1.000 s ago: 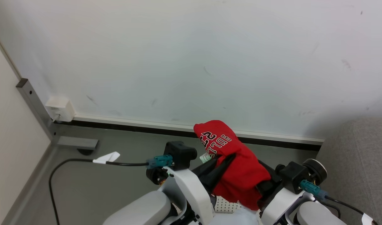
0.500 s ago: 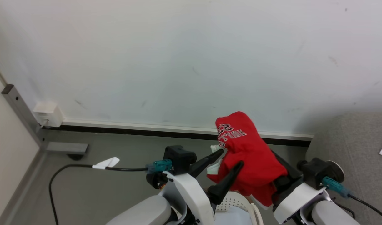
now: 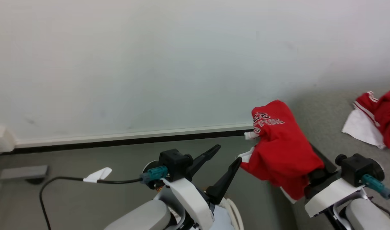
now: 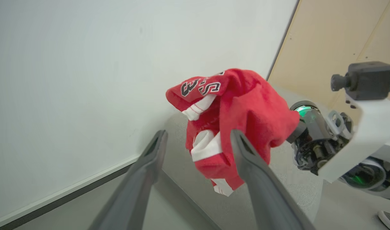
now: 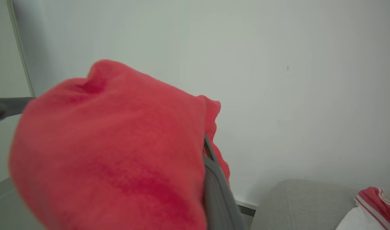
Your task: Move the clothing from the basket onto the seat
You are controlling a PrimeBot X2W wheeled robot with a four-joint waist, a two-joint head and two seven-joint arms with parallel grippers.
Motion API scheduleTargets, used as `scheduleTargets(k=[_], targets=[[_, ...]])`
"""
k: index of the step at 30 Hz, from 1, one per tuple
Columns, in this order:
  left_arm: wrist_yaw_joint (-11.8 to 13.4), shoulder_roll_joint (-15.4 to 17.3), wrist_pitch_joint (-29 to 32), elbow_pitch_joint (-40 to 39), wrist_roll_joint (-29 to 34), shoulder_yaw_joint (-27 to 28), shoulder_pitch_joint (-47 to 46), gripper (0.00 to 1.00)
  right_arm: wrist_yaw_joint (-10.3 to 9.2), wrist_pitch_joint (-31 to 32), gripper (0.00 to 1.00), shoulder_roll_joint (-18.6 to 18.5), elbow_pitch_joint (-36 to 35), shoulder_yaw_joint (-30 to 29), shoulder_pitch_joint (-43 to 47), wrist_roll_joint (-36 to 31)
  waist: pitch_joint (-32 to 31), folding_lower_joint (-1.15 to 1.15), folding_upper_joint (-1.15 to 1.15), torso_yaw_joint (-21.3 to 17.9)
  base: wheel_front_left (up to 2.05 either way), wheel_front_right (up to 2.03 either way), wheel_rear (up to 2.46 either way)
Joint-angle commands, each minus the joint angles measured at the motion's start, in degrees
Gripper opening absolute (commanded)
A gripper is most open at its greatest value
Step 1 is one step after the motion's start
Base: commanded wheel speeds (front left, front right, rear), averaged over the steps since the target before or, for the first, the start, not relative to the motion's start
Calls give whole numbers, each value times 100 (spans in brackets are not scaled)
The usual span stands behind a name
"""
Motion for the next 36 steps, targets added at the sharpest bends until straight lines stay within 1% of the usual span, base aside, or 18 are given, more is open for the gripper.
scheduleTargets(k=[1, 6, 12, 21, 29, 33, 36], targets=[[21, 27, -53, 15, 79, 23, -11, 100, -13, 1, 0, -58, -48, -55, 47, -37, 84, 0, 0, -306, 0, 0, 0], [3, 50, -176, 68, 290, -11, -108, 100, -13, 1, 0, -208, -200, -400, 94, -132, 196, 0, 0, -762, 0, 0, 0], [-27, 76, -271, 156, 479, -22, -192, 100, -13, 1, 0, -278, -437, -762, 147, -282, 374, 0, 0, -1279, 0, 0, 0], [-167, 36, -337, 327, 659, -78, -260, 100, -13, 1, 0, -198, -710, -1154, 328, -406, 597, 0, 0, -1929, 0, 0, 0], [-229, -75, -364, 488, 784, -113, -304, 100, -13, 1, 0, -141, -884, -1385, 434, -482, 775, 0, 0, -2280, 0, 0, 0], [-265, -74, -372, 538, 823, -128, -343, 100, -13, 1, 0, -115, -935, -1412, 390, -437, 872, 0, 0, -2384, 0, 0, 0], [-283, -76, -361, 562, 835, -149, -392, 100, -13, 1, 0, -177, -875, -1415, 215, -372, 981, 0, 0, -2413, 0, 0, 0]])
